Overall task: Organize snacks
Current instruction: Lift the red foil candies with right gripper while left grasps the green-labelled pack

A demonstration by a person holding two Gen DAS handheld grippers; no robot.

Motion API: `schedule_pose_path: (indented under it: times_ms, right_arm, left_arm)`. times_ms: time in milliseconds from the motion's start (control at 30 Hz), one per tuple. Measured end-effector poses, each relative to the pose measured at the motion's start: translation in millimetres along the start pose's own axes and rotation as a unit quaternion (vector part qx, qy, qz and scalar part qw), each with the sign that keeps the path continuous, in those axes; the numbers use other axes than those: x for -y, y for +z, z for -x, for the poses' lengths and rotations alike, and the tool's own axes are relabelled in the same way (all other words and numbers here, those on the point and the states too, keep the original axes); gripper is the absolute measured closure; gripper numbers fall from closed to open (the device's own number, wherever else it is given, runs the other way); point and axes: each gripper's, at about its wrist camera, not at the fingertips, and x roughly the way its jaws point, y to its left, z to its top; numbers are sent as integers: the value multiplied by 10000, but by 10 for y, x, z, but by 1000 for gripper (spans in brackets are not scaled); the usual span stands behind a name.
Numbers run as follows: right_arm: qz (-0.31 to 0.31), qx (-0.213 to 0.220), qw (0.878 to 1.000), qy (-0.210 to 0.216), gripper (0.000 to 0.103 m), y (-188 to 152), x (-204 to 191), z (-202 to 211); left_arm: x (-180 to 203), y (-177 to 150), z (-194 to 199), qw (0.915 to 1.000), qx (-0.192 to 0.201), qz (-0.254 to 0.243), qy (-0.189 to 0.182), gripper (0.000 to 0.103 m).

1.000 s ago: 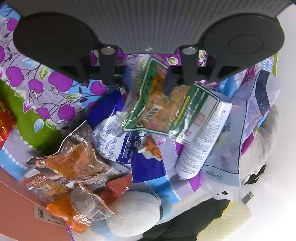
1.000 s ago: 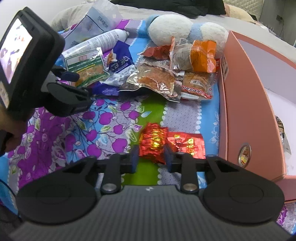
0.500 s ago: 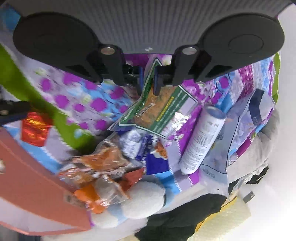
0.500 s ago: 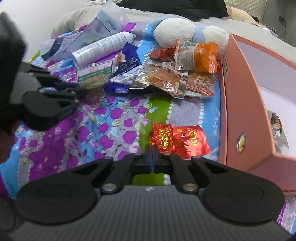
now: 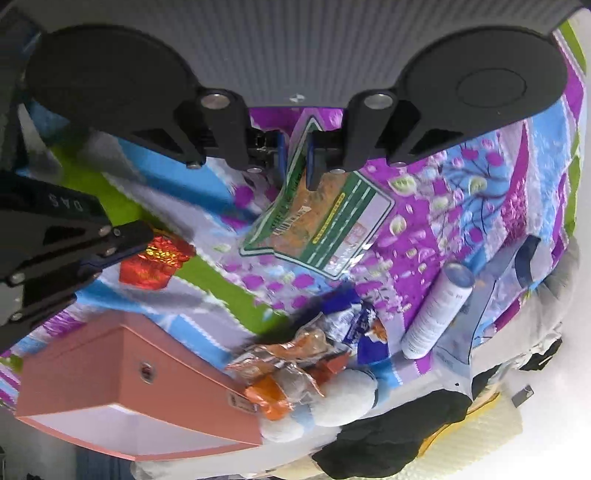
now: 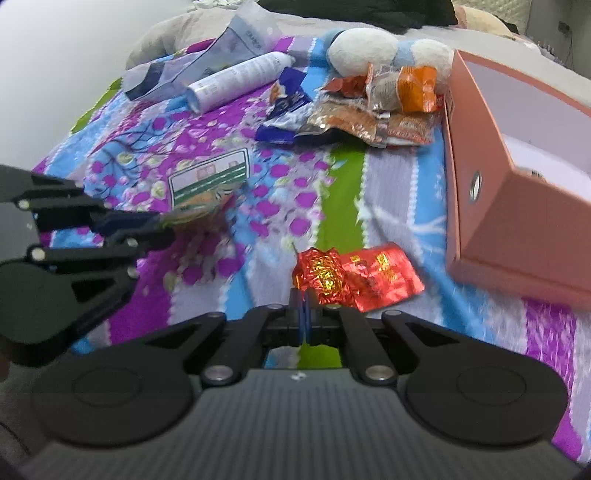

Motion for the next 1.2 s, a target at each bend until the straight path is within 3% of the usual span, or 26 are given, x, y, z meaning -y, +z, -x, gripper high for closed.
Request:
schedule_pose_path:
  times_ms: [133,167,233,267,300,367,467,533,767,800,833,867,967,1200]
  right_arm:
    - [-19,-22,10000,67,99,-102,-48,76]
    - [-21,-55,9999,95,98,-114,-52,75]
    - [-46,-71,9999,124,96,-126,-52,83]
    - [-66,-44,9998,160,96,-124,-45,98]
    - [-97,-27,9997,239,96,-114,-37,109]
    - [-157,-21,9992,377,95,-103,-24,122]
    - [-148,-32,9993,346,94,-93,-17,113]
    - [-133,-78,9994,322,94,-93,0,85]
    - [-106,-181,9995,255,91,-48,99,23]
    - [-88,-193,9995,248,81,-43,105,20]
    - [-76,-183,9995,253,51,-39,112,24]
    - [-83,-142,9996,251,29,-39,119,37]
    - [-95,88,9992,367,30,-45,147,109]
    - [9,123,9995,279,34,-5,229,2]
  left_arm:
    - [-23,-110,94,9998,-18,197,-30,87]
    - [-41,-120,108,9996,-56,287,-39,82]
    - [-102,-122,130,9981,-157,570,-171,54]
    - [-153,-123,142,9964,-192,770,-304,32]
    - [-211,-139,170,9934,-169,1044,-444,20]
    - [-341,-183,208,9832,-129,1645,-775,14]
    - [-510,-250,157,9640,-273,2413,-1081,13]
    - [-586,-277,84,9540,-383,2765,-1095,13]
    - [-756,-320,-211,9267,-698,3510,-1148,12]
    - [-768,-318,-245,9251,-720,3551,-1141,12]
    - [-775,-315,-272,9234,-733,3592,-1138,12]
    - [-781,-312,-301,9210,-762,3638,-1164,12]
    - [-790,-305,-380,9158,-838,3747,-1181,12]
    - [-760,-224,-503,9199,-904,3669,-1047,12]
